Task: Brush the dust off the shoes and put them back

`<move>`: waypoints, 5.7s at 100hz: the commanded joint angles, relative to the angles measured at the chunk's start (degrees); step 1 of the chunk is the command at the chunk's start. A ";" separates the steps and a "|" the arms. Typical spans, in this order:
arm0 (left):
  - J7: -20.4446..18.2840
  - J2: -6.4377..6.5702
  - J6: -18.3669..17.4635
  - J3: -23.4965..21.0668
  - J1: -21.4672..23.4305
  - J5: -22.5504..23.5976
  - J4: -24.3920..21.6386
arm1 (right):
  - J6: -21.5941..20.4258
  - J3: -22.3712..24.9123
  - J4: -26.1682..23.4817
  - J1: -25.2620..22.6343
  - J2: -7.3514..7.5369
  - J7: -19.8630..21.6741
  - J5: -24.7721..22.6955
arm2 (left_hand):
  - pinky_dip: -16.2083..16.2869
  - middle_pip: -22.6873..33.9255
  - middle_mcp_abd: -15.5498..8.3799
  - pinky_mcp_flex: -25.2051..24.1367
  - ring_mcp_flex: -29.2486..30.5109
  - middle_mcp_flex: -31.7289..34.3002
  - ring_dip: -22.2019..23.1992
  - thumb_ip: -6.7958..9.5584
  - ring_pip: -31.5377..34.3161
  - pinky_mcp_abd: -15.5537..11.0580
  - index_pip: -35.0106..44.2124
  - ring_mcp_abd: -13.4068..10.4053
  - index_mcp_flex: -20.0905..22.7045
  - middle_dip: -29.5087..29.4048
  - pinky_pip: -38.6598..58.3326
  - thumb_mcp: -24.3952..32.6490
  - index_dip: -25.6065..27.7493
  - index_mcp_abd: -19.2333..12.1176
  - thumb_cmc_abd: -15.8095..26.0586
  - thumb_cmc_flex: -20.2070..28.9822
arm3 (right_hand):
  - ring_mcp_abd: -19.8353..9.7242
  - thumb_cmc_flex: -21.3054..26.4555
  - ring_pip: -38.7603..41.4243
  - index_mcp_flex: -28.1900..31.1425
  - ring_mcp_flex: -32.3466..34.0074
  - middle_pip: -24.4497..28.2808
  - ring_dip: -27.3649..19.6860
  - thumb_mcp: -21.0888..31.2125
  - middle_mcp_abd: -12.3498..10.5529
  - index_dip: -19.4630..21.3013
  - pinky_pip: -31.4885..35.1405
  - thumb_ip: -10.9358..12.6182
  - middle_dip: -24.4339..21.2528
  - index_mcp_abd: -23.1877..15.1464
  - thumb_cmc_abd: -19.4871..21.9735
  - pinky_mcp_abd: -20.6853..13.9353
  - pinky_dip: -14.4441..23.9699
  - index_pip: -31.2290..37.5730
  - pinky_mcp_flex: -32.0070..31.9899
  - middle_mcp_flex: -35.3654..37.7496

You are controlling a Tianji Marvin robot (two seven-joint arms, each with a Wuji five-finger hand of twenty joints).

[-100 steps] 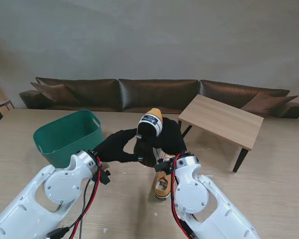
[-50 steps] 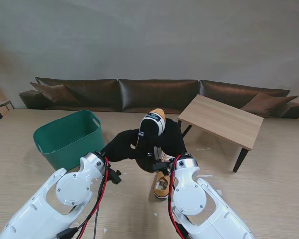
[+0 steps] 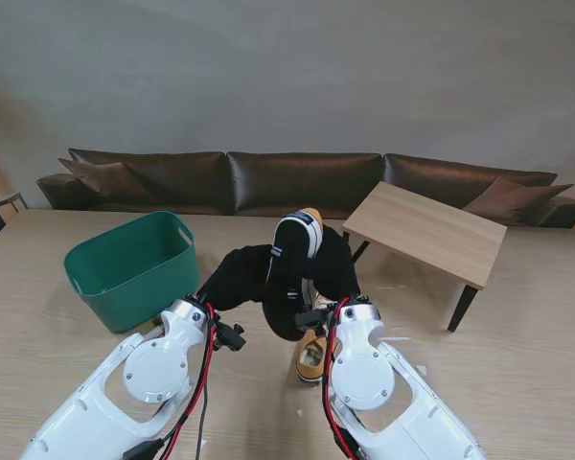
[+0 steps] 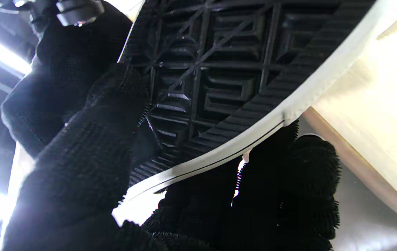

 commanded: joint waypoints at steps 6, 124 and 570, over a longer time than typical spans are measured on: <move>0.06 -1.29 -0.26 -0.12 0.74 -1.84 -0.96 | 1.31 0.75 0.19 0.01 -0.13 0.95 0.94 | -2.15 6.15 -0.98 4.45 10.16 4.57 4.31 2.83 16.58 -0.37 25.15 -8.81 7.39 4.45 1.92 11.83 1.64 -8.58 3.43 11.63 | 1.28 5.89 -5.51 -3.82 -6.81 0.47 -1.37 8.86 0.42 -1.72 -1.12 8.50 -3.62 -2.94 11.54 -1.48 1.35 -6.91 -17.35 -6.22; -12.36 0.25 9.84 0.62 1.40 -13.77 -1.38 | -0.14 0.61 -3.44 -2.22 -0.82 1.38 9.80 | 1.69 -10.27 0.45 -43.94 -49.35 -43.25 -13.16 6.14 -31.21 -4.27 -23.98 -1.00 -9.90 -29.50 -66.54 -1.07 -9.24 -15.65 14.86 -8.65 | 2.86 13.13 -2.20 2.20 -3.66 -3.74 -0.17 2.75 0.71 -3.32 0.35 6.15 -6.70 -2.63 17.05 -0.03 2.66 1.58 -17.46 1.13; -0.78 -3.30 40.55 5.81 -5.39 3.77 10.13 | 0.76 7.71 5.38 -3.36 2.30 10.03 7.21 | -2.41 -1.08 9.70 -10.11 -1.91 -16.55 3.55 3.75 1.92 4.14 -19.76 1.01 3.79 -21.52 -4.79 13.78 -11.25 0.06 4.49 -11.76 | 5.11 -9.55 -3.71 -26.76 -25.91 1.82 -3.05 -6.27 1.49 -3.55 -16.73 14.44 -10.20 -0.46 20.53 1.95 13.78 -14.41 -31.58 -29.23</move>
